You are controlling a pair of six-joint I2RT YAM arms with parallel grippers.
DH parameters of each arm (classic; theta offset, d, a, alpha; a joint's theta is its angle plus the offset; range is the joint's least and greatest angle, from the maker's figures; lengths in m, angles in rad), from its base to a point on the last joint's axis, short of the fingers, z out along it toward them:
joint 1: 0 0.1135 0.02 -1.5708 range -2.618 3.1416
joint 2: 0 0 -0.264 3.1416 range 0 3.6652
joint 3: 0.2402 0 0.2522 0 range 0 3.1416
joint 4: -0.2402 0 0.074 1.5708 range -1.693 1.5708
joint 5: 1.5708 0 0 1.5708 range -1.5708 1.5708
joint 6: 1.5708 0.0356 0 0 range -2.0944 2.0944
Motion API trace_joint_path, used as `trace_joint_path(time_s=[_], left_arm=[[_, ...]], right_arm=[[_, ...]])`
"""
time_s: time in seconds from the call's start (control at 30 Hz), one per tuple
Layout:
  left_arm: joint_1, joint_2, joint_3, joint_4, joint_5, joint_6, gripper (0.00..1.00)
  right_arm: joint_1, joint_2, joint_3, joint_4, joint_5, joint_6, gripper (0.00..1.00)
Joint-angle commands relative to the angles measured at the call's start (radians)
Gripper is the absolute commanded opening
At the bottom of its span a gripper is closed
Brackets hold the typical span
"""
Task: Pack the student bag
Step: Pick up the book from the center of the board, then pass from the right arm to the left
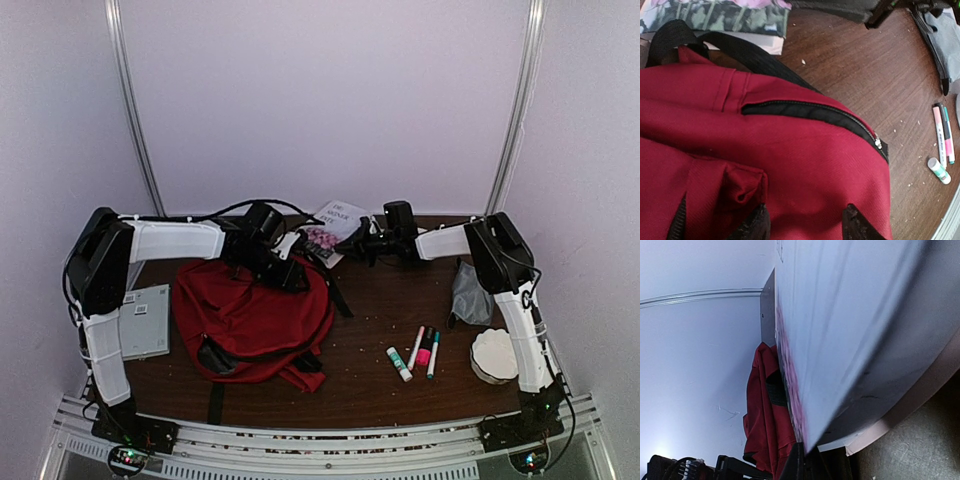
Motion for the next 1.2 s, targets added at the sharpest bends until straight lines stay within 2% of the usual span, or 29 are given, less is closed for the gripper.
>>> trace_joint_path(time_s=[0.0,0.17,0.6,0.73,0.97,1.13,1.17], left_arm=[[-0.003,-0.051,-0.019,0.071,-0.066,-0.028,0.51],[0.009,-0.124,-0.059,0.116,-0.133,-0.064,0.56],[0.031,-0.244,-0.075,0.091,-0.152,-0.106,0.60],[0.031,-0.258,-0.087,0.095,-0.119,-0.134,0.57],[0.029,-0.293,-0.182,0.220,-0.045,-0.217,0.57],[0.028,-0.297,-0.271,0.378,0.027,-0.350,0.65],[0.025,-0.295,-0.287,0.400,0.039,-0.366,0.80]], right_arm=[[-0.010,-0.081,-0.054,0.055,-0.037,-0.010,0.00],[-0.030,-0.150,-0.090,0.006,-0.046,-0.071,0.00],[-0.089,-0.335,-0.200,-0.157,-0.074,-0.251,0.00],[-0.107,-0.446,-0.275,-0.260,-0.099,-0.362,0.00],[-0.115,-0.587,-0.347,-0.591,-0.183,-0.656,0.00],[-0.113,-0.663,-0.444,-0.730,-0.214,-0.834,0.00],[-0.113,-0.678,-0.462,-0.748,-0.219,-0.855,0.00]])
